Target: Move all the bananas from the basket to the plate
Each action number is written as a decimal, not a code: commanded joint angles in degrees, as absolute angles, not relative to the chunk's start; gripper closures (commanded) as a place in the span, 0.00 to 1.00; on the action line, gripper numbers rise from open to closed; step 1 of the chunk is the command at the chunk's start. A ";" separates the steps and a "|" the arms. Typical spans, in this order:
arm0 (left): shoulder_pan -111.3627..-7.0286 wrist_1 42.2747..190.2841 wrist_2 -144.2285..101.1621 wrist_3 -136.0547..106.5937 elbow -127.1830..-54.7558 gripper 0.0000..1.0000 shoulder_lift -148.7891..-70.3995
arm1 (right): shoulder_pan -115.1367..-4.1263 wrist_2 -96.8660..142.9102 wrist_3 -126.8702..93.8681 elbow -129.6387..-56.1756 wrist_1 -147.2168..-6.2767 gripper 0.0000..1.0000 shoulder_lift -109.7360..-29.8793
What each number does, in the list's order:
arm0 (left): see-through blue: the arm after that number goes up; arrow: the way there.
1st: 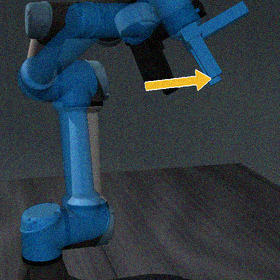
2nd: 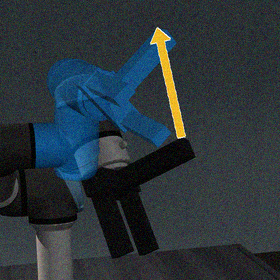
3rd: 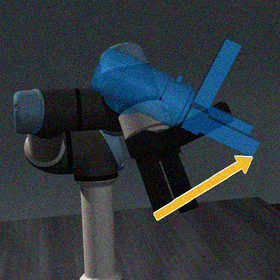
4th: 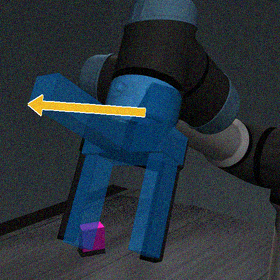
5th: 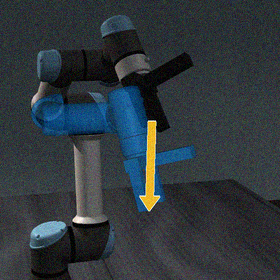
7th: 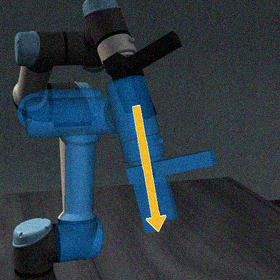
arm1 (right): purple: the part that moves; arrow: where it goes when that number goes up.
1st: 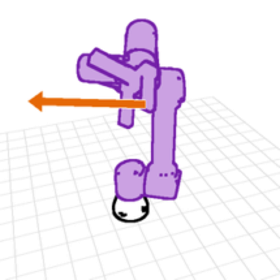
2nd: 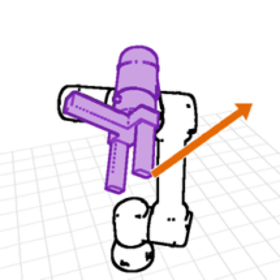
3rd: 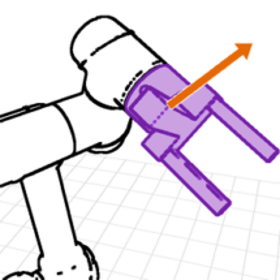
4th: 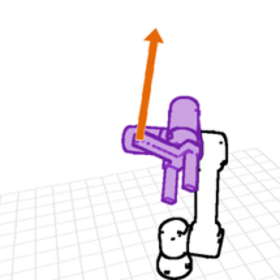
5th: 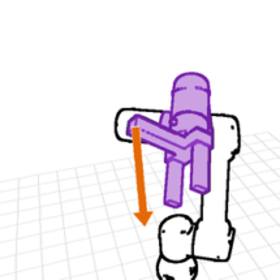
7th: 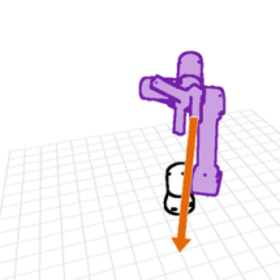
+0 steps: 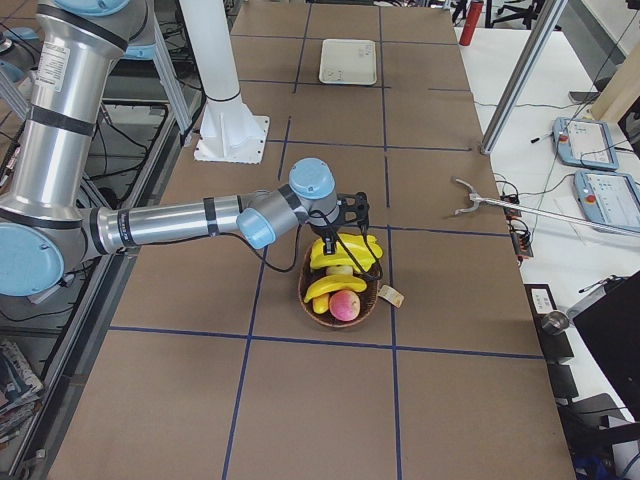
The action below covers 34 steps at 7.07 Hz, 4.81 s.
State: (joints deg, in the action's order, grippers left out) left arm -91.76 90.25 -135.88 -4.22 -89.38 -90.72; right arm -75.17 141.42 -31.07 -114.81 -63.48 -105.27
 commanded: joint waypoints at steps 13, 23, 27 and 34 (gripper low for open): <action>-61.47 138.41 -140.10 -97.78 -97.12 0.01 -112.22 | -24.71 100.47 -78.13 -117.25 -55.32 0.99 -62.67; -36.31 157.15 -117.79 -121.02 -100.36 0.01 -118.12 | -23.03 98.61 -78.05 -117.07 -54.76 0.99 -62.40; -34.28 156.97 -114.52 -120.85 -100.02 0.11 -118.48 | -22.50 98.70 -78.05 -117.33 -54.76 0.99 -62.40; -34.71 156.71 -114.61 -120.41 -99.67 1.00 -118.21 | -22.50 98.79 -79.44 -117.86 -54.76 0.00 -62.31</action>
State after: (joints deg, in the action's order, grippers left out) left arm -34.50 156.84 -114.56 -120.61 -99.60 -118.22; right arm -22.49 98.77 -78.64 -117.63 -54.75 -62.34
